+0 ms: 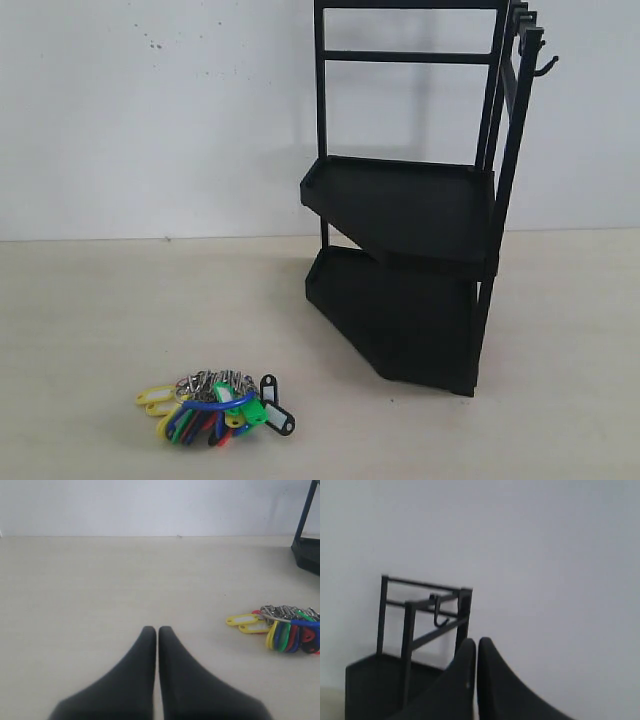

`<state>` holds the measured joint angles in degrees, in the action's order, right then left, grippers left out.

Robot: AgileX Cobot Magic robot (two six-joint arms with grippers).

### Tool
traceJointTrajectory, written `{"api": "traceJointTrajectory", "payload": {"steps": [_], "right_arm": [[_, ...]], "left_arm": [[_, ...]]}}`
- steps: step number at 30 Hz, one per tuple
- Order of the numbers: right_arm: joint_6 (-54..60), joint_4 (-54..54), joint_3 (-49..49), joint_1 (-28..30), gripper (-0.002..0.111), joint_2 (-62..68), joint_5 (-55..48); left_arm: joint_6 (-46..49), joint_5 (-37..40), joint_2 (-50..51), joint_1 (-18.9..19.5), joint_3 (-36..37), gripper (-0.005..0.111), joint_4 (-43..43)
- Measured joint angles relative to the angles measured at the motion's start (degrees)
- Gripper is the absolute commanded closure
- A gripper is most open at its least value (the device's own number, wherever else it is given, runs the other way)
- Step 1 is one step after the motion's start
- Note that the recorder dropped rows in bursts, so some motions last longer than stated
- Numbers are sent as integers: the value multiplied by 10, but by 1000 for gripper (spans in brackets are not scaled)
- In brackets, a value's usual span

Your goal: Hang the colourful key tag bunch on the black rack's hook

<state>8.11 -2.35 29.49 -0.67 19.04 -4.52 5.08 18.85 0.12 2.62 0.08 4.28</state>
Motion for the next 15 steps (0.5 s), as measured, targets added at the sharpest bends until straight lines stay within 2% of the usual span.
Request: {"api": "traceJointTrajectory", "payload": {"steps": [4, 8, 11, 15], "right_arm": [[3, 0, 61, 0, 107, 106, -57], [-5, 0, 81, 0, 107, 171, -26], [-55, 0, 82, 0, 107, 205, 5], [-77, 0, 82, 0, 107, 222, -3]], "left_arm": [[0, 0, 0, 0, 0, 102, 0], [0, 0, 0, 0, 0, 102, 0], [0, 0, 0, 0, 0, 102, 0], [0, 0, 0, 0, 0, 102, 0]]}}
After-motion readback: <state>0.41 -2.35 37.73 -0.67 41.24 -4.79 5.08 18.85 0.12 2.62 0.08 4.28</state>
